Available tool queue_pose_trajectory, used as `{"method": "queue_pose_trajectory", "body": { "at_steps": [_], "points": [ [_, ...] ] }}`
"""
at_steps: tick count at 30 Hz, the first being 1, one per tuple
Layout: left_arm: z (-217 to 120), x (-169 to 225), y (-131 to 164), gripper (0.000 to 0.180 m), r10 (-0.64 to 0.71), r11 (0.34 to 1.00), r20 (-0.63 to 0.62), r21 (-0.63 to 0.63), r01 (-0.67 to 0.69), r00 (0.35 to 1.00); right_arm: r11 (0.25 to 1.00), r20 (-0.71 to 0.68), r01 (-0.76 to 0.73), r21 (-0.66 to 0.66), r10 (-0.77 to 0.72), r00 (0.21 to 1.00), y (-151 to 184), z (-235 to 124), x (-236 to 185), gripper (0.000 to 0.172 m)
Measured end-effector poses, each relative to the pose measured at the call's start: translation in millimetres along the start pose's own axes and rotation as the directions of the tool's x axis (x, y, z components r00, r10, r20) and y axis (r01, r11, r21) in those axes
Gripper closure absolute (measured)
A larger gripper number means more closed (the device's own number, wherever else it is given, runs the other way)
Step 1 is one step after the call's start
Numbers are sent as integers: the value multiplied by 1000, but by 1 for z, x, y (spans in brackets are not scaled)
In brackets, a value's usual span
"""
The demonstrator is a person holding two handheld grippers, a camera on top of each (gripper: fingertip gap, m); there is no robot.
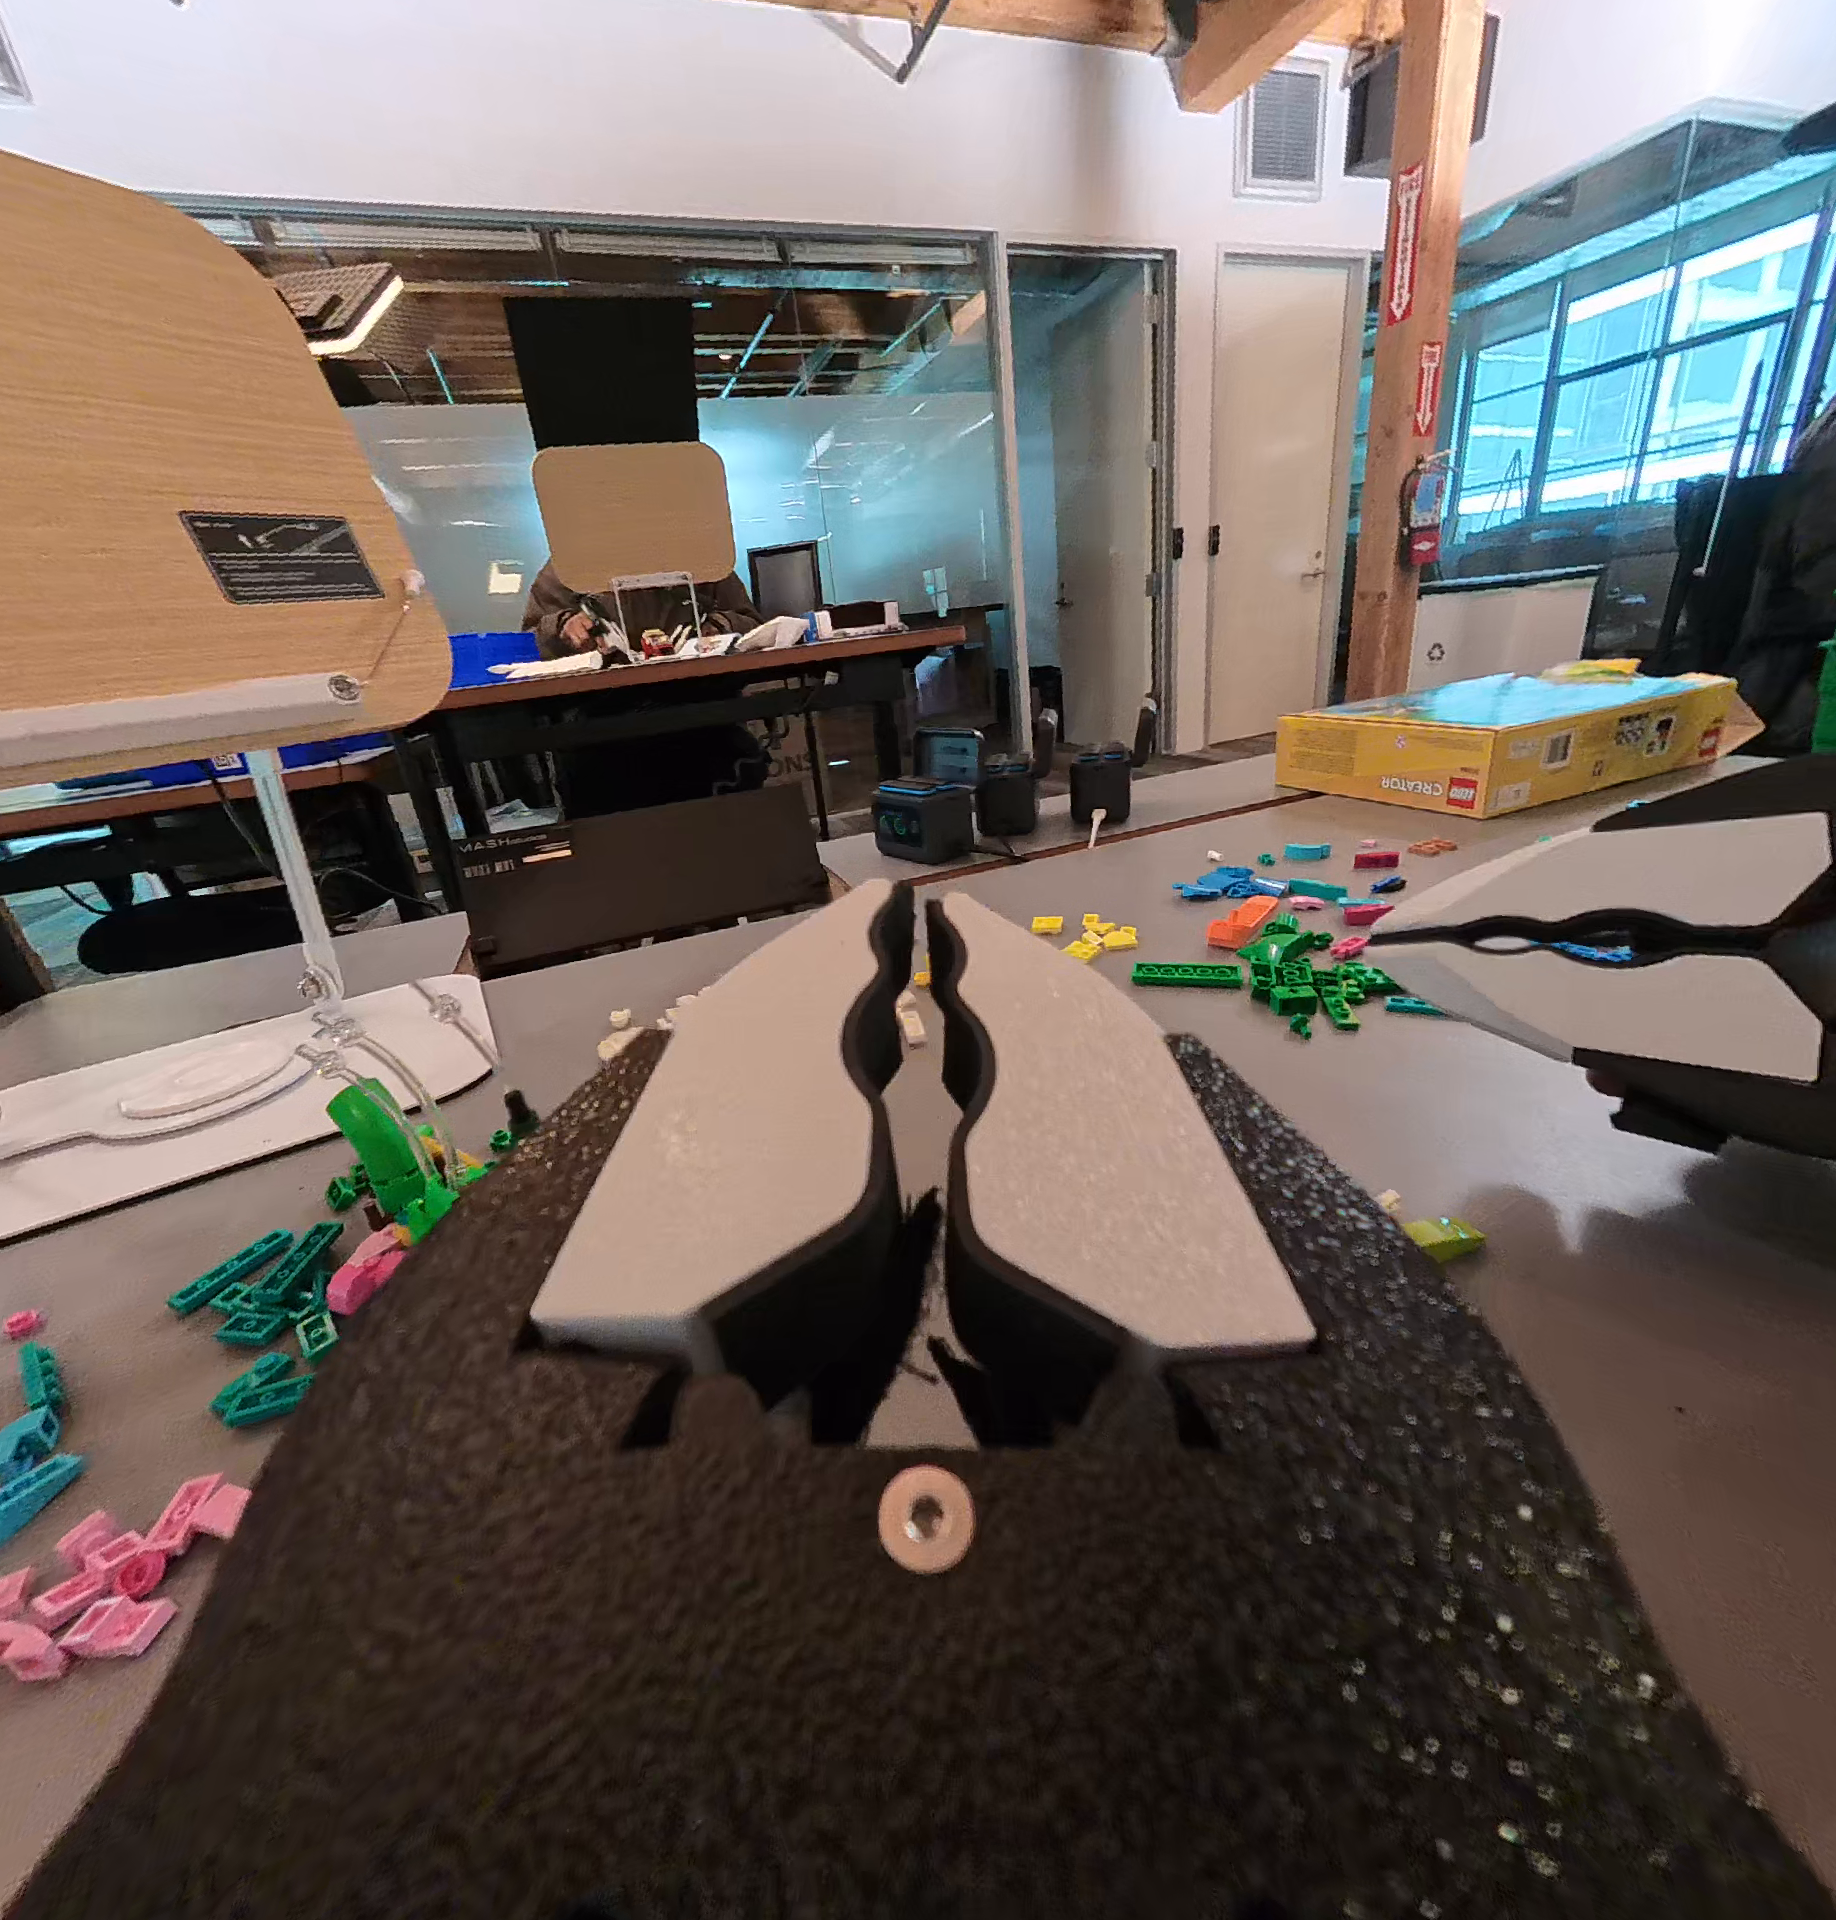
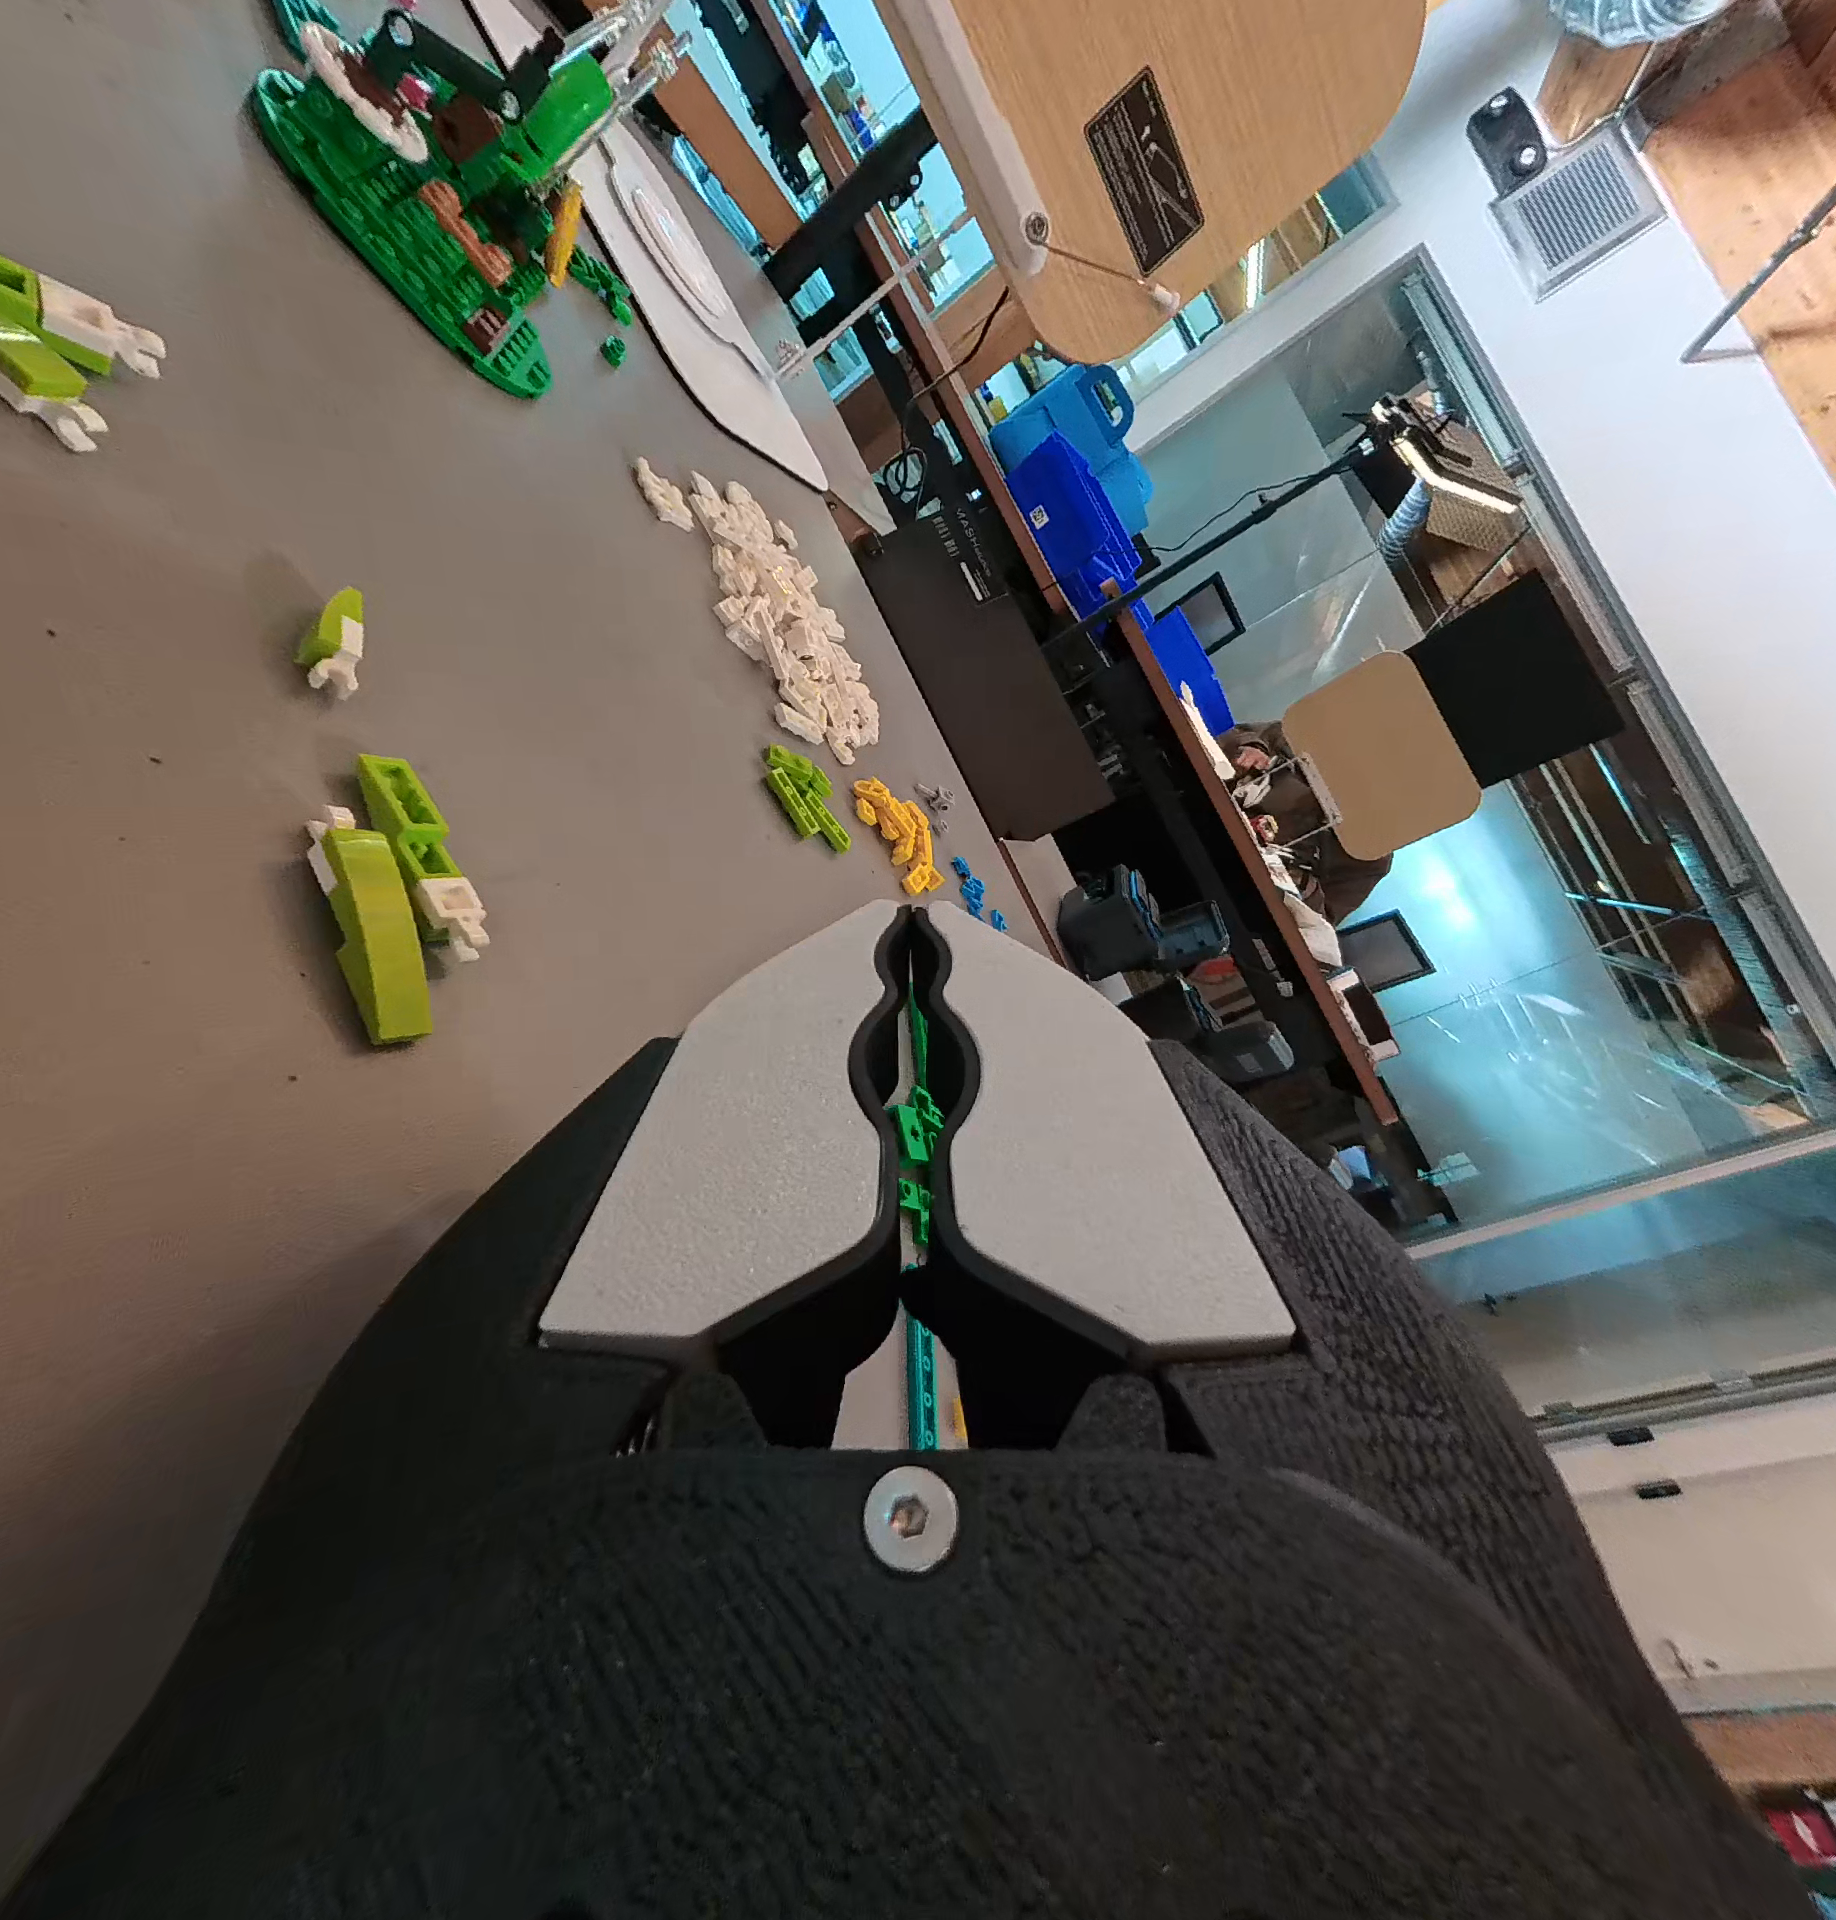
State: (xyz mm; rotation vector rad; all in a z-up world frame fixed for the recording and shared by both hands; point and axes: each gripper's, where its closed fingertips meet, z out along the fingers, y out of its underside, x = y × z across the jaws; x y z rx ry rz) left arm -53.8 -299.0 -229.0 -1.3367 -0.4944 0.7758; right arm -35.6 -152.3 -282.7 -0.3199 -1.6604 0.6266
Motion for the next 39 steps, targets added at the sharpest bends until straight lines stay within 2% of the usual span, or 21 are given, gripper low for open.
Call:
{"method": "queue_pose_trajectory", "body": {
  "at_steps": [39],
  "points": [
    [6,14,9,177,45,997,-71,-56,-49,996,1000,24,8,2,-8,1000,0,1,-4,172]
  ]
}}
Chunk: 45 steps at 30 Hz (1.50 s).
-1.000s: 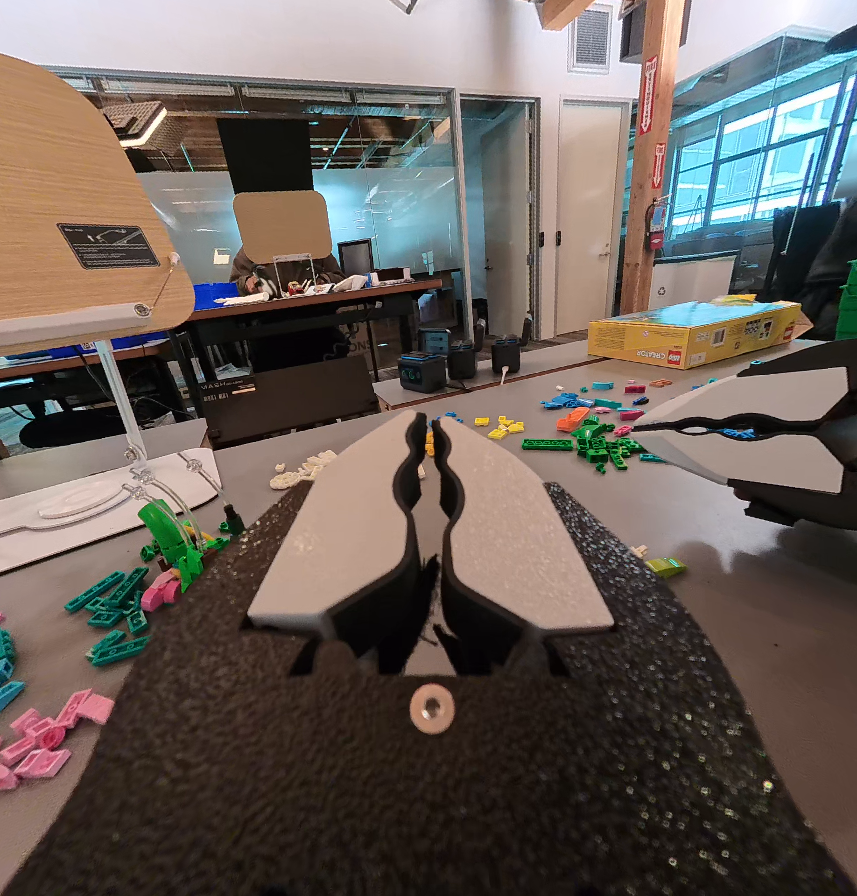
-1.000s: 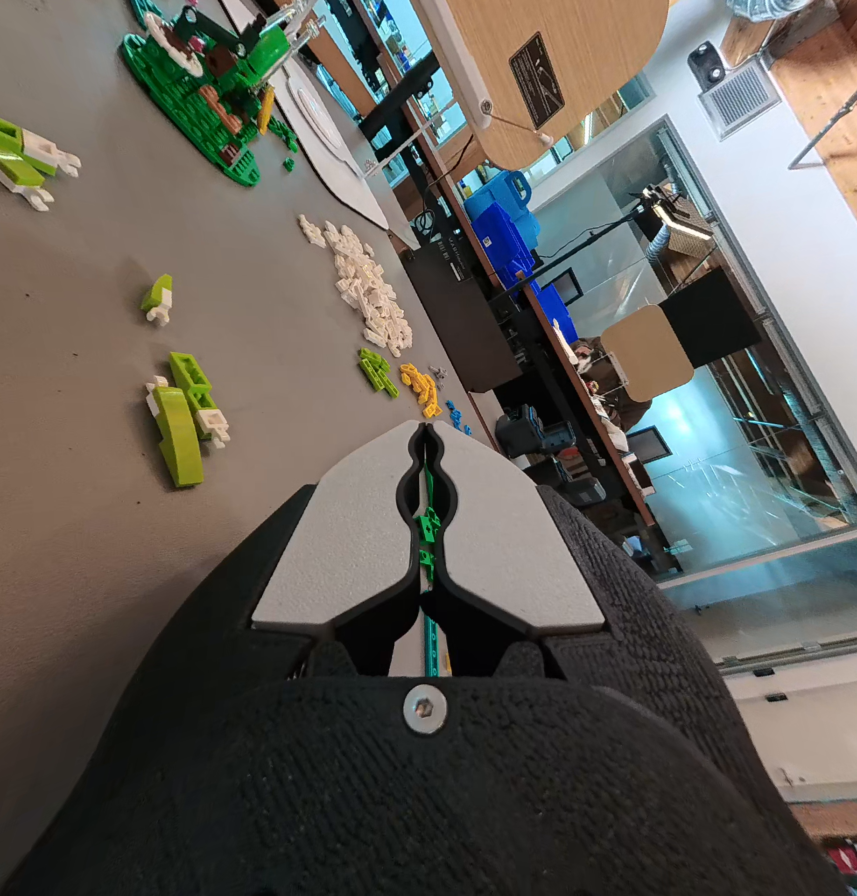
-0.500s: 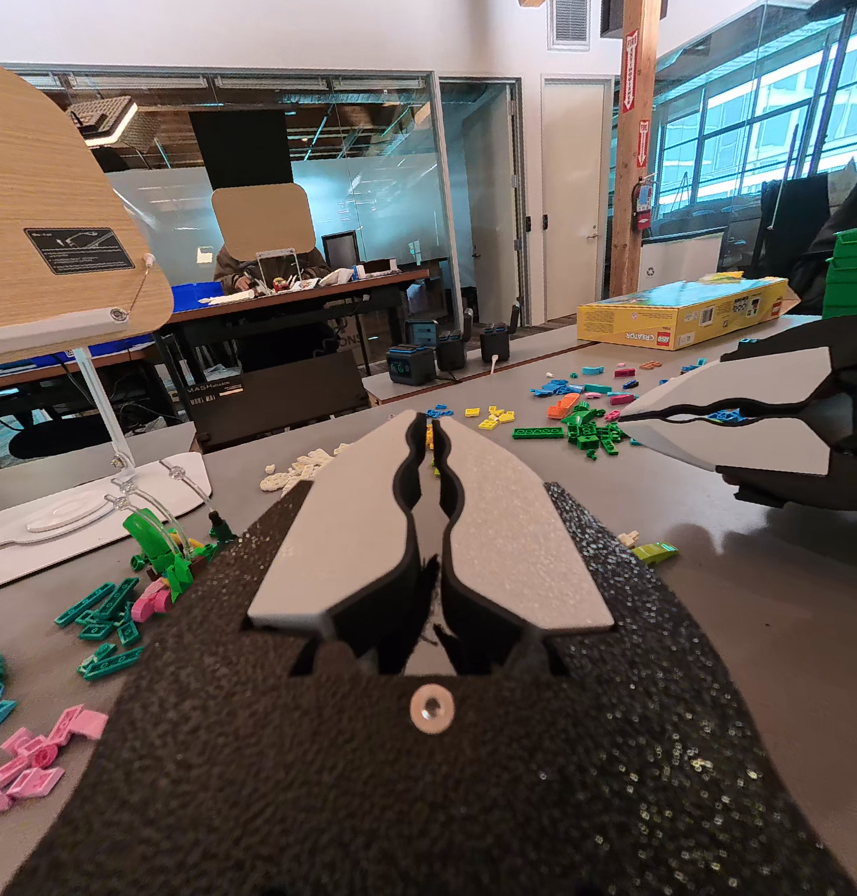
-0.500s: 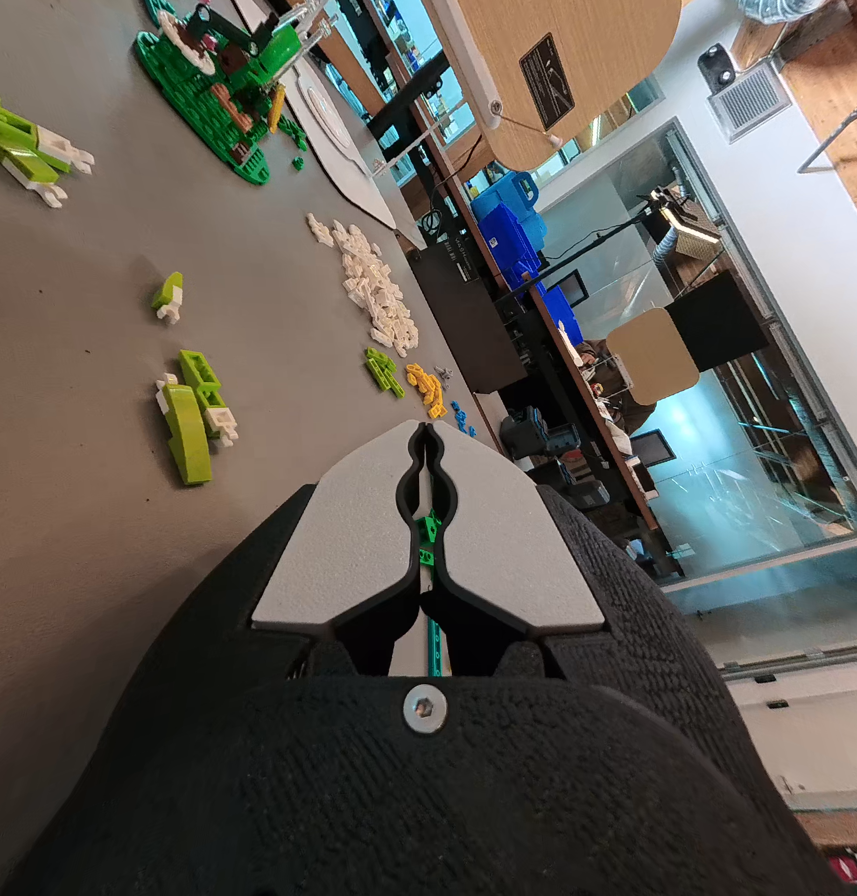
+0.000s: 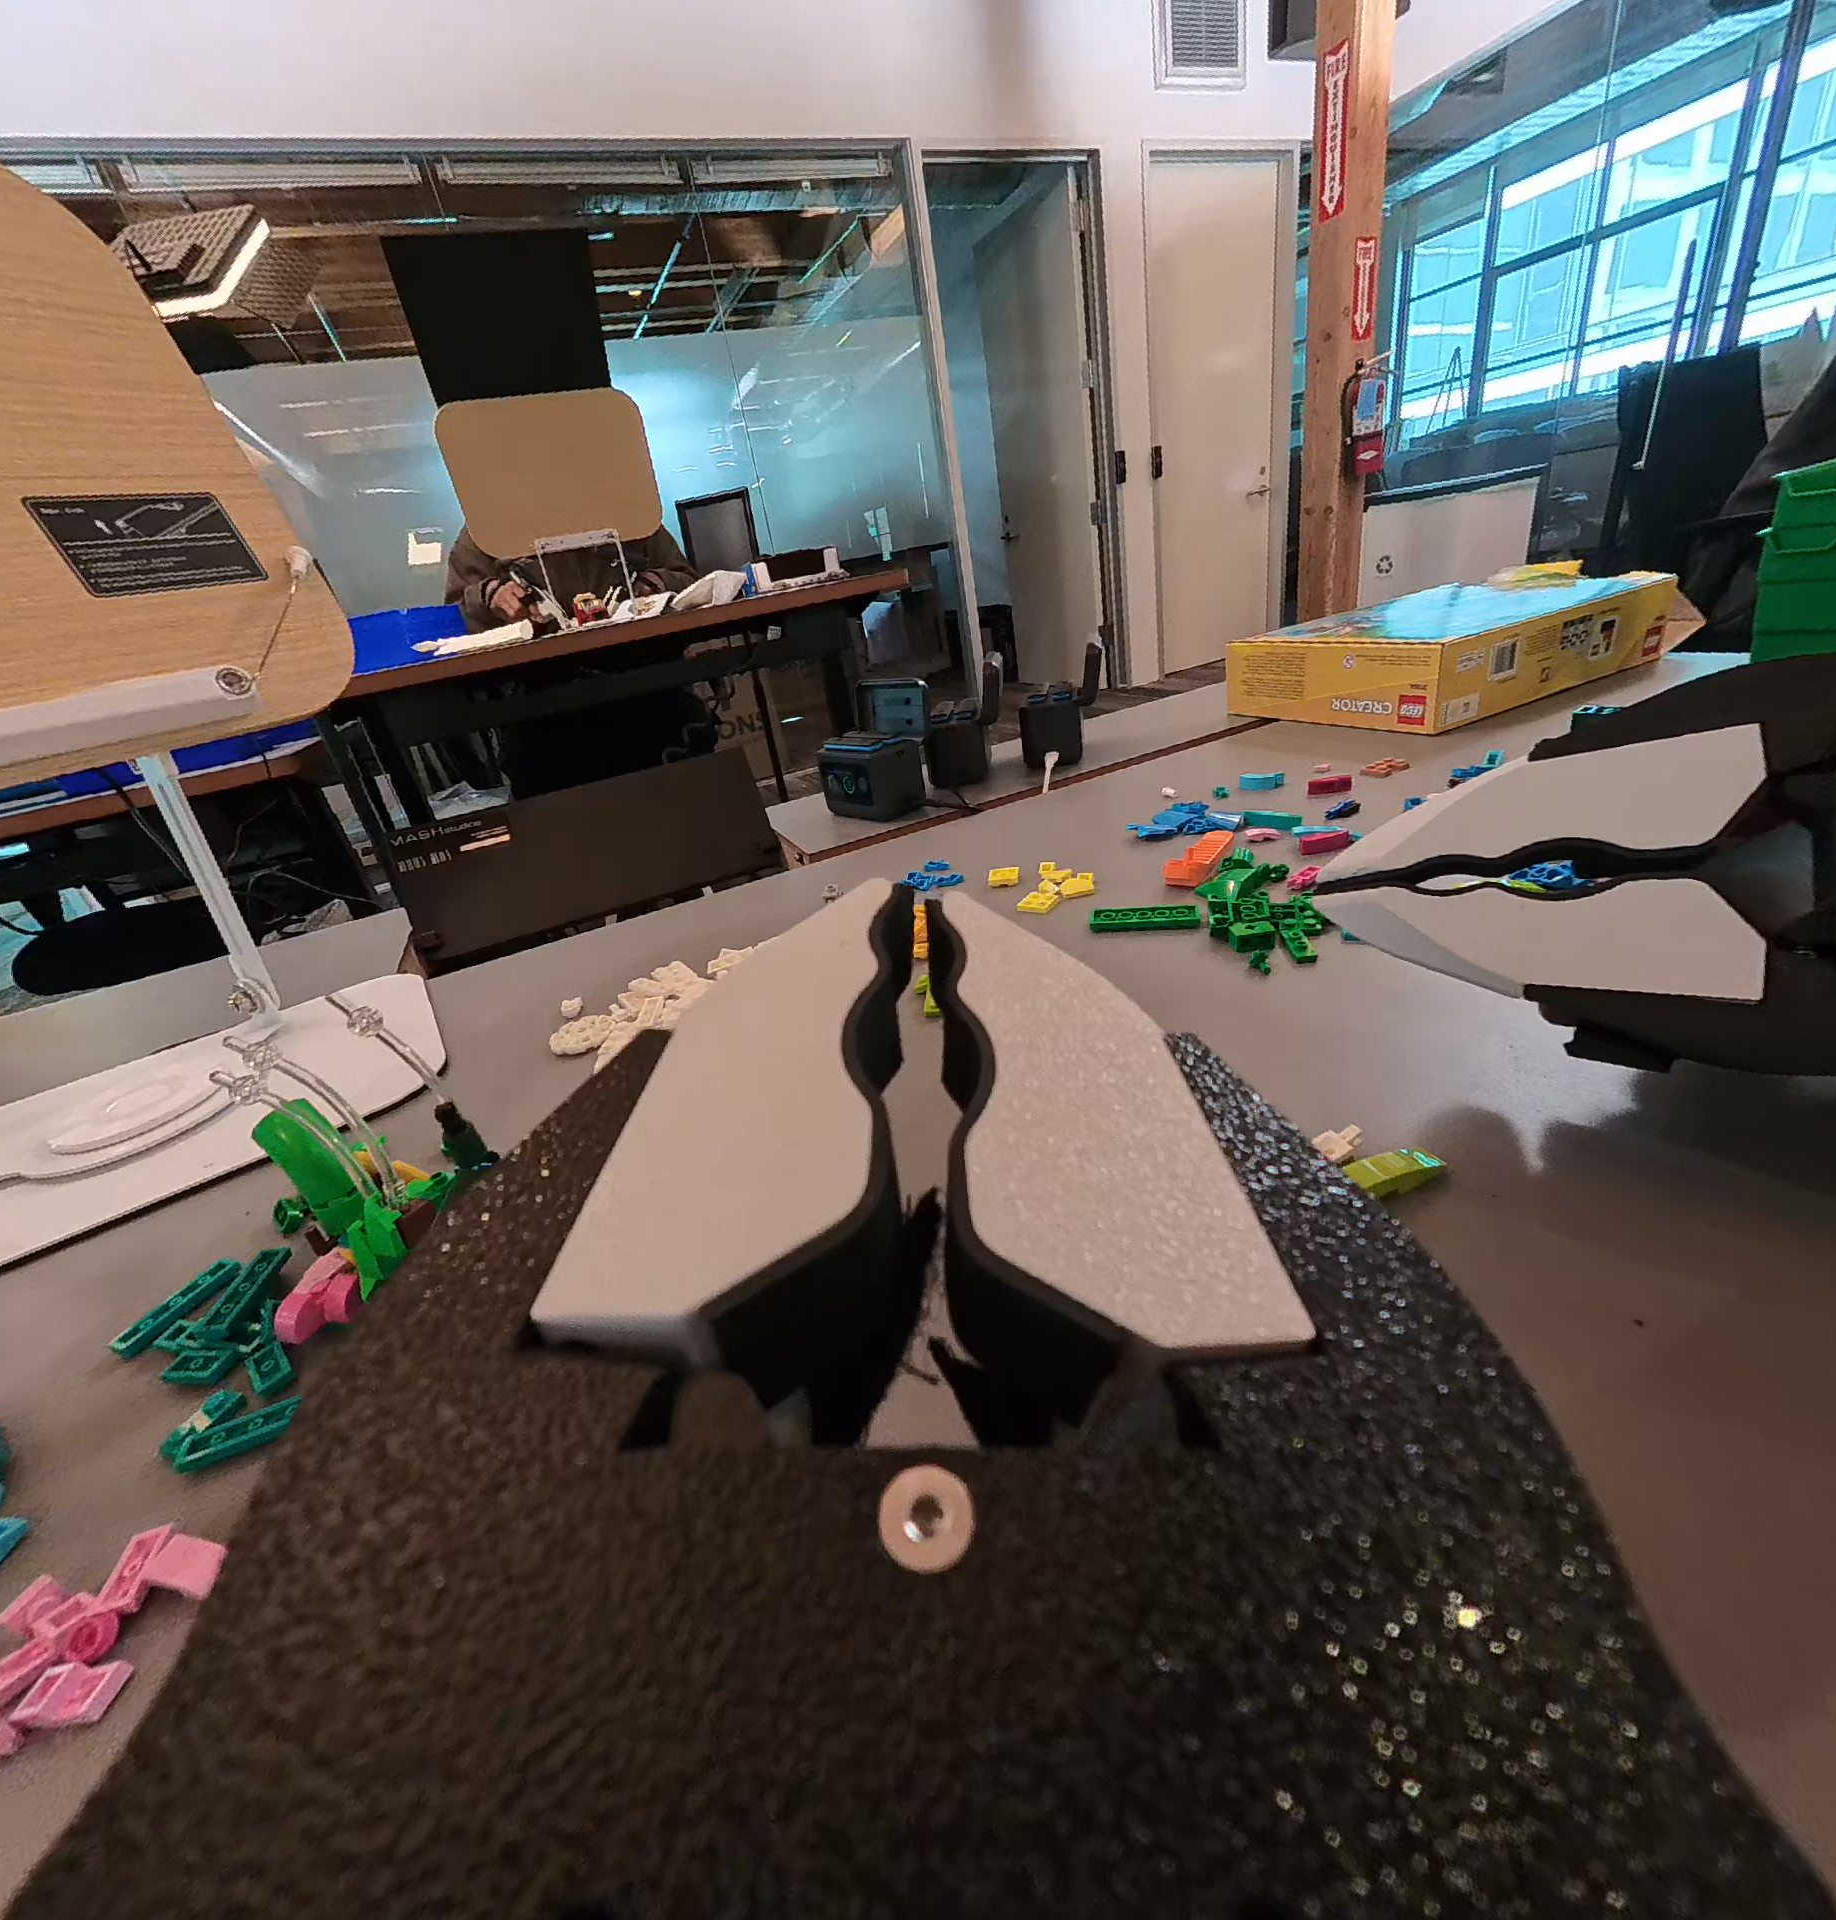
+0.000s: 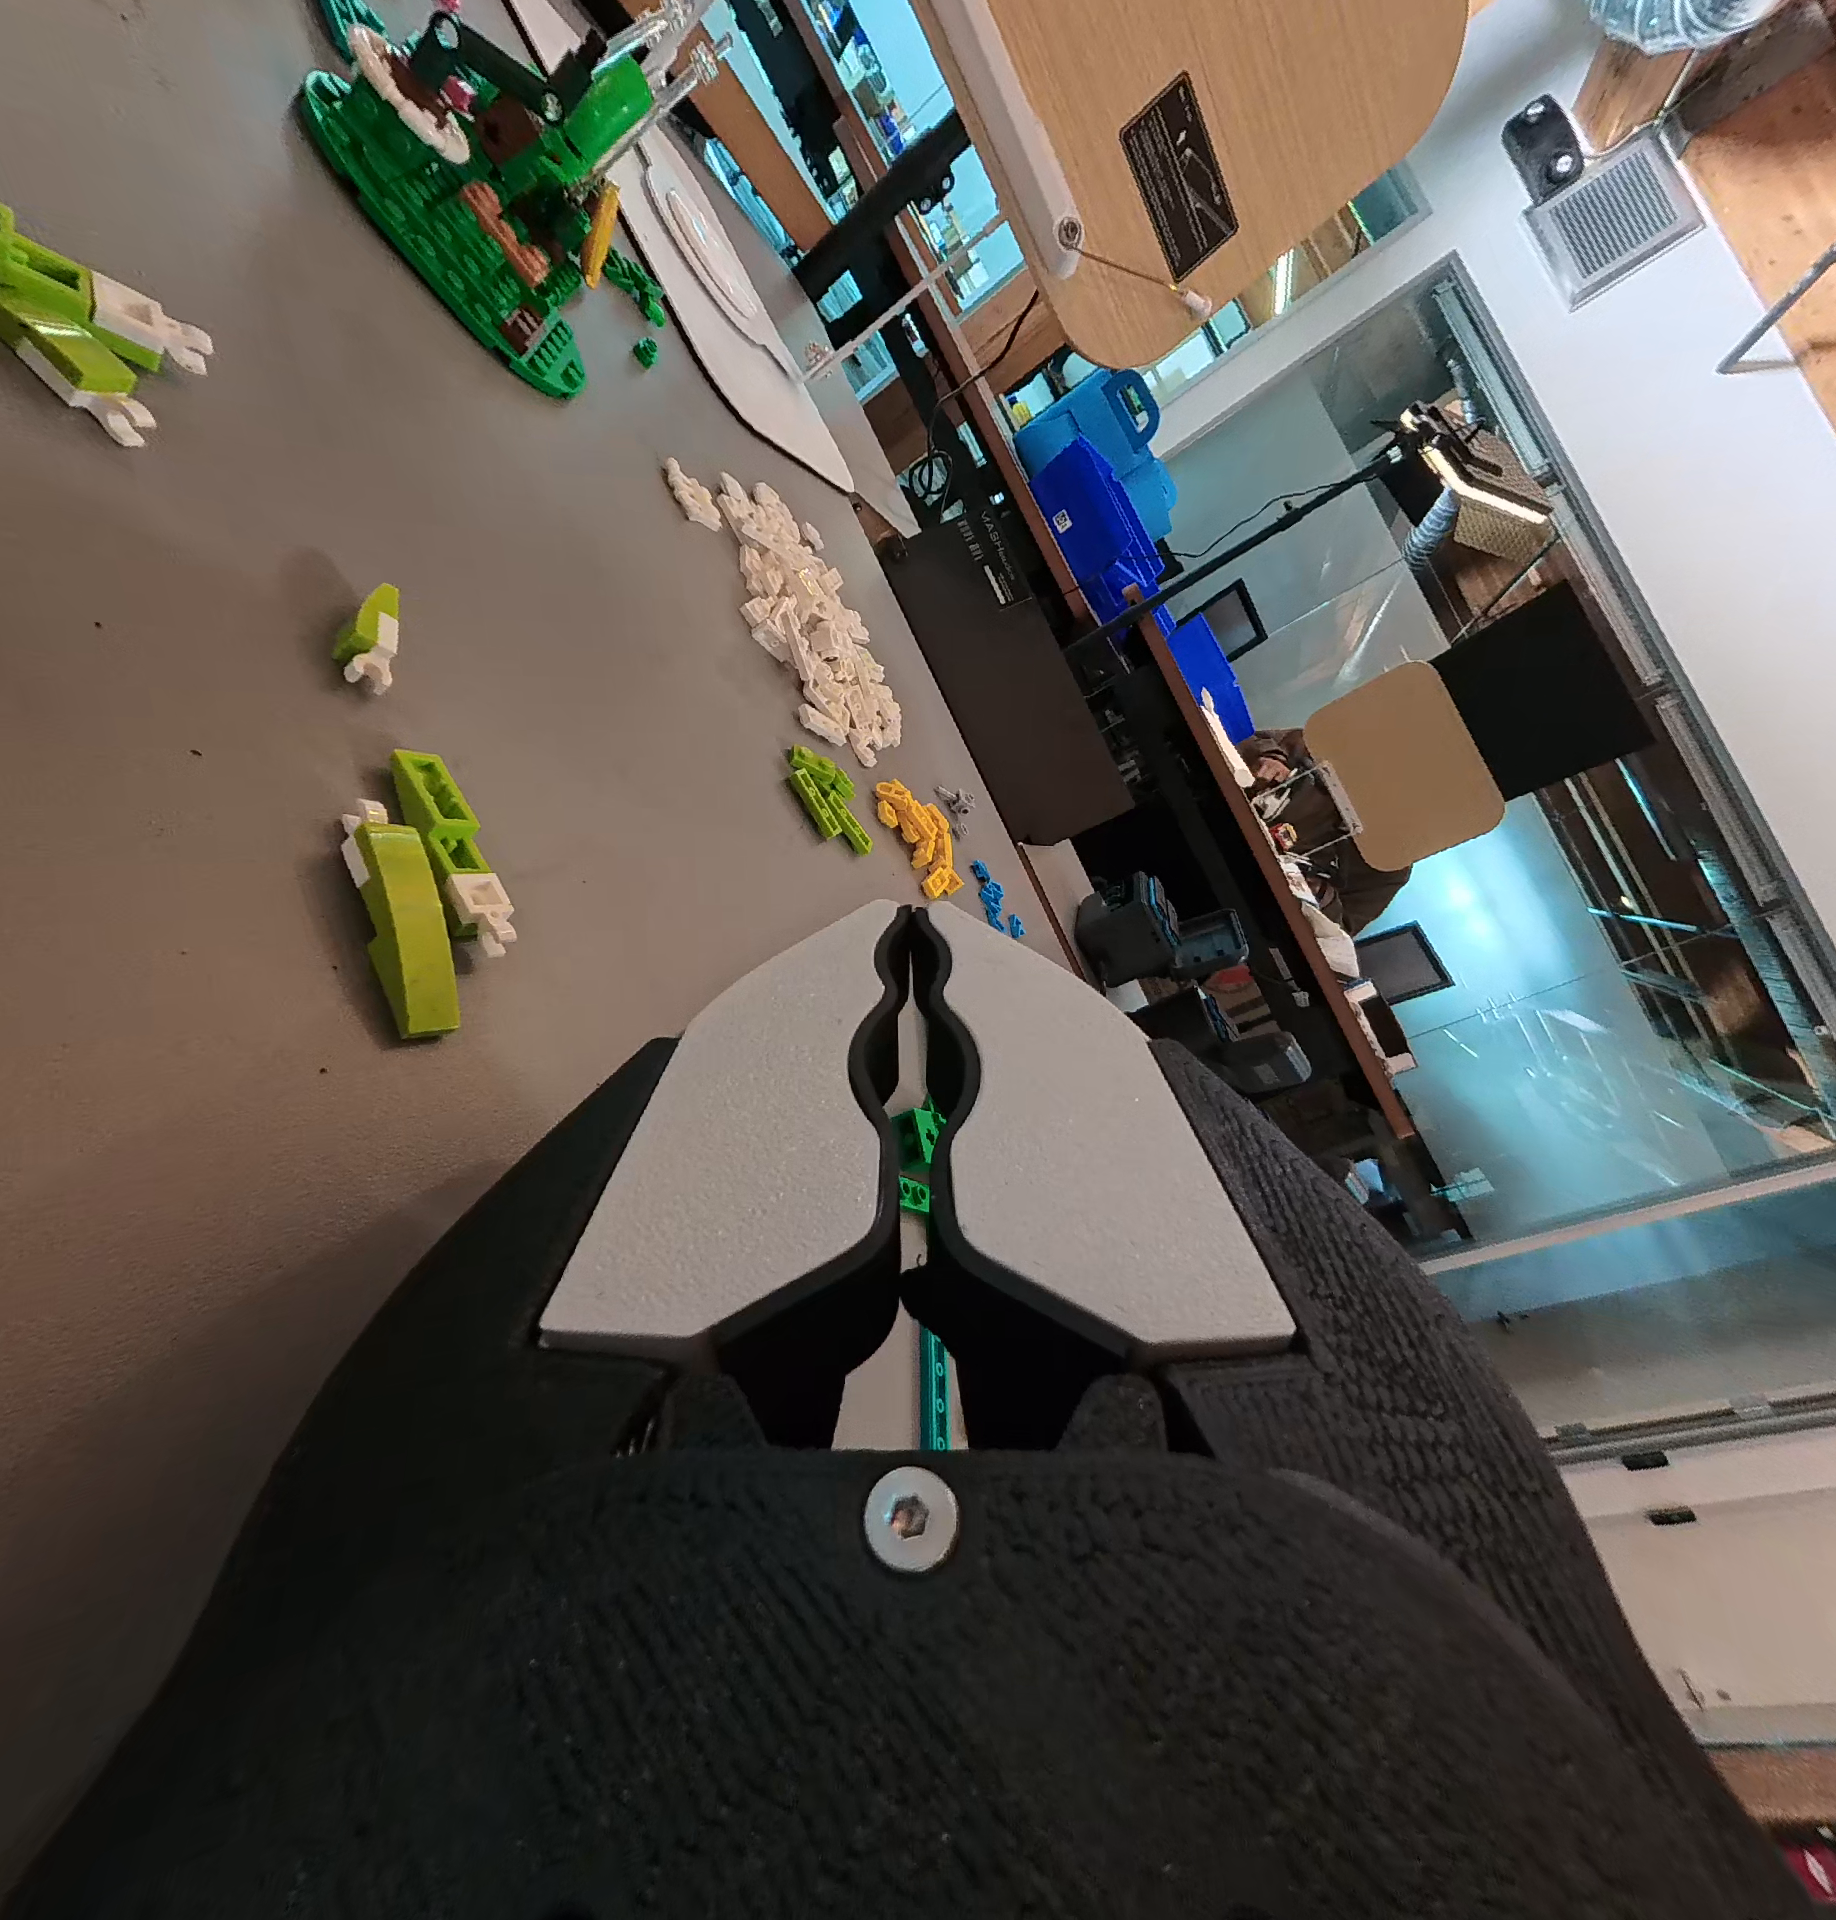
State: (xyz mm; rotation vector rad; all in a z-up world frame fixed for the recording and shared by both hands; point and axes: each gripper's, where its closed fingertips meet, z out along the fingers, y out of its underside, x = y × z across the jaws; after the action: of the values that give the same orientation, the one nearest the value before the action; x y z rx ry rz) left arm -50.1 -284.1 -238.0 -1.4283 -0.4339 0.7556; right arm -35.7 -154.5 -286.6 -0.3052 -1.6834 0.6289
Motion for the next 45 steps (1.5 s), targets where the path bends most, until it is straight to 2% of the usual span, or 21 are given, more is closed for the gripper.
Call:
{"method": "queue_pose_trajectory", "body": {
  "at_steps": [24,26,28,30,31,33,35,37,39,45],
  "points": [
    [0,3,0,178,8,1000,-13,-2,-8,1000,1000,8,-2,5,2,1000,-1,-1,-1,172],
    [0,5,0,178,14,1000,-24,0,-14,1000,999,29,-29,29,28,999,-4,-3,-1,172],
    [0,9,-1,178,25,1000,-42,3,-25,999,993,115,-83,84,73,991,-12,-7,-7,172],
    [1,13,-1,178,36,999,-59,4,-36,998,976,288,-180,122,139,948,-20,-13,-21,172],
    [2,15,0,178,41,999,-69,2,-41,997,964,388,-245,103,188,902,-21,-17,-30,172],
    [3,19,0,177,53,999,-83,2,-53,995,939,555,-342,-29,300,776,-17,-21,-45,171],
    [4,23,0,177,67,998,-96,1,-68,993,898,643,-409,-160,409,647,-13,-25,-55,166],
    [4,26,1,177,87,996,-108,-1,-88,990,859,679,-457,-230,478,557,-15,-29,-59,164],
    [4,29,2,177,105,994,-118,-3,-106,987,835,689,-473,-280,518,507,-14,-31,-63,160],
    [5,39,4,177,136,990,-159,-8,-139,978,833,688,-411,-370,543,482,-8,-31,-77,151]
  ]
}}
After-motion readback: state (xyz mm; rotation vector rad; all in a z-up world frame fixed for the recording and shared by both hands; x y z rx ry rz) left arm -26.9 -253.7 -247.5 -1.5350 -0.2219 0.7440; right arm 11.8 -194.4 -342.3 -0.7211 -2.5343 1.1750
